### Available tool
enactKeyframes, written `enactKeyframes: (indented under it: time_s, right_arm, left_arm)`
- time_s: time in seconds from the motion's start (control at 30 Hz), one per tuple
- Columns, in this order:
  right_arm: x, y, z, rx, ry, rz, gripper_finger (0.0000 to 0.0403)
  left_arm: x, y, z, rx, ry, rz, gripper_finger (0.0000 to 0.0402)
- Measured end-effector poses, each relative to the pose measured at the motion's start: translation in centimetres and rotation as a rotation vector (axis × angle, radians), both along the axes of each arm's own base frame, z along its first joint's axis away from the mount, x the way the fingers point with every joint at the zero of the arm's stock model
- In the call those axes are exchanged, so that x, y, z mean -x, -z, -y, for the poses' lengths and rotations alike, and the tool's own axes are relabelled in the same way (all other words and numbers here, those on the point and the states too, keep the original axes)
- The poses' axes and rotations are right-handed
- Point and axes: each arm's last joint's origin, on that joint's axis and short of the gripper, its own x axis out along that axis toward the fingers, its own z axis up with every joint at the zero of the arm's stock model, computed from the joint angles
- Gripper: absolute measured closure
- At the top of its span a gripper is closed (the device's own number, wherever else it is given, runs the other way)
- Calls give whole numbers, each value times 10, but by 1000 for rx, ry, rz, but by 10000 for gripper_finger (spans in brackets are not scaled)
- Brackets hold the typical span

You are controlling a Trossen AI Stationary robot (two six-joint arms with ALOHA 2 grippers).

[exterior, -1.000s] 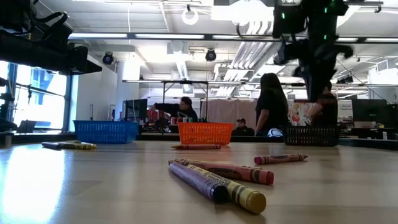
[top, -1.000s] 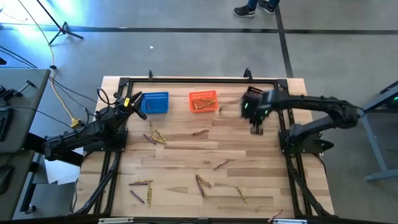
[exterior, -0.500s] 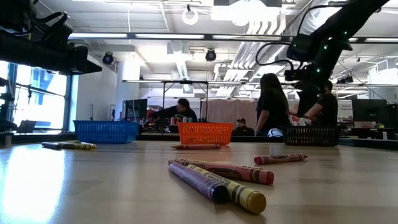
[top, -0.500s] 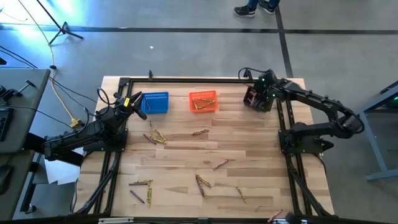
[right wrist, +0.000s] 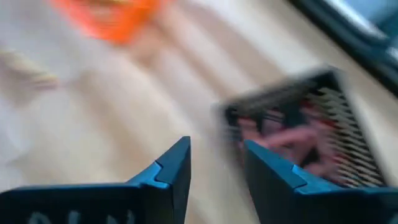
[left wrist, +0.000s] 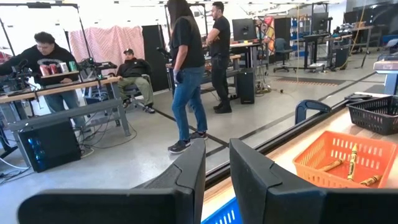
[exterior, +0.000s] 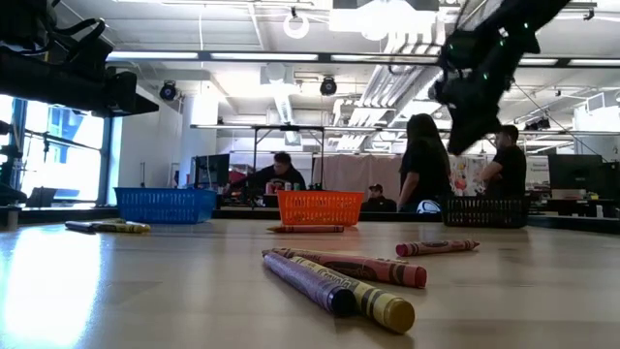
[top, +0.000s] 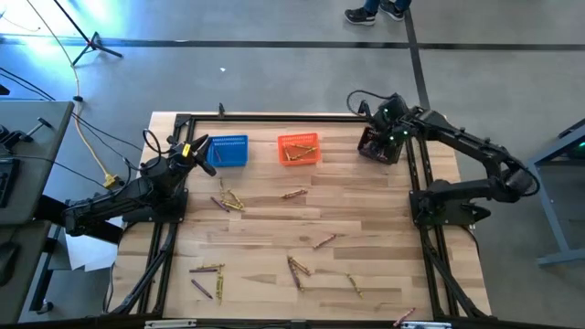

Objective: Sort crayons
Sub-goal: Put the red crayon into the black bin

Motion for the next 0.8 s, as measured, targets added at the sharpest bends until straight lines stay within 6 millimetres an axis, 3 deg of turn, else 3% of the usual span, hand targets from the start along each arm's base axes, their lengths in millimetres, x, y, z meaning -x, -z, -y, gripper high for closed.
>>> enactKeyframes:
  time_s: [0.13, 0.3, 0.57, 0.8]
  right_arm:
    - [-31, -14, -33, -24, -269, 80, 284]
    - [-67, -9, -96, -71, -619, 126, 286]
    - [-122, 29, -188, -33, -973, 165, 286]
    - [-149, 76, -237, -64, -1073, 34, 286]
  left_arm:
    - [0, 0, 0, 0, 0, 0, 342]
    - [0, 0, 0, 0, 0, 0, 342]
    - [0, 0, 0, 0, 0, 0, 342]
    - [0, 0, 0, 0, 0, 0, 342]
